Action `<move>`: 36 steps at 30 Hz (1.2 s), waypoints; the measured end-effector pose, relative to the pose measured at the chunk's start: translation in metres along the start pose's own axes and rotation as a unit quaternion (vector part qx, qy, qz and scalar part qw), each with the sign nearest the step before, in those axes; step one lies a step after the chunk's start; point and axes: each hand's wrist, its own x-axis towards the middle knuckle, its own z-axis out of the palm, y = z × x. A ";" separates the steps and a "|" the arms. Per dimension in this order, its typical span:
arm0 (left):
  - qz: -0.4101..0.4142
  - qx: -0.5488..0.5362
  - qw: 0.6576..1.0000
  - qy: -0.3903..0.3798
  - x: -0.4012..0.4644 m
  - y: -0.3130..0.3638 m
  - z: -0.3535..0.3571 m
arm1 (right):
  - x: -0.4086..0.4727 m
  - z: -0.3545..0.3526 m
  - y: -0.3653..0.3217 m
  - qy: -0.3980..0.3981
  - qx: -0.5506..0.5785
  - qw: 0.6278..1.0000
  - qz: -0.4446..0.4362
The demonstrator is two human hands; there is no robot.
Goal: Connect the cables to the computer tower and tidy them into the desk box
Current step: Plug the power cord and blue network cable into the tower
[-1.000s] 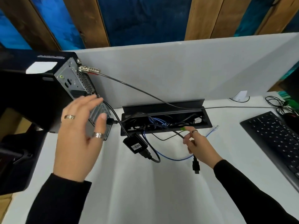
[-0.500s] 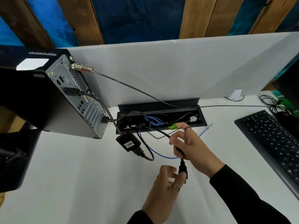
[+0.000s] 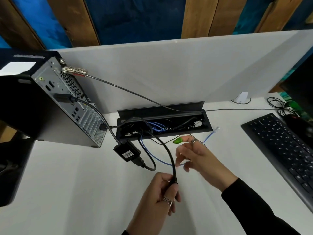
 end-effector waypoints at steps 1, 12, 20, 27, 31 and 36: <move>0.012 0.007 1.000 0.010 0.000 0.000 -0.002 | 0.006 -0.011 0.006 0.044 -0.029 0.999 0.005; 0.139 0.122 0.983 0.008 0.002 0.023 -0.019 | 0.045 -0.105 0.112 0.277 -0.305 0.907 0.085; 0.196 0.221 0.951 0.090 0.009 0.030 -0.023 | 0.090 -0.115 0.083 0.392 -0.024 0.919 0.042; 0.237 0.244 0.935 0.096 0.015 0.026 -0.025 | 0.086 -0.110 0.067 0.332 0.034 0.942 -0.013; 0.303 0.260 0.907 0.136 0.024 0.033 -0.021 | 0.056 -0.086 0.045 0.258 0.113 0.956 -0.082; 0.315 0.291 0.894 0.132 0.036 0.041 -0.024 | 0.021 -0.056 0.023 0.152 0.122 0.973 -0.127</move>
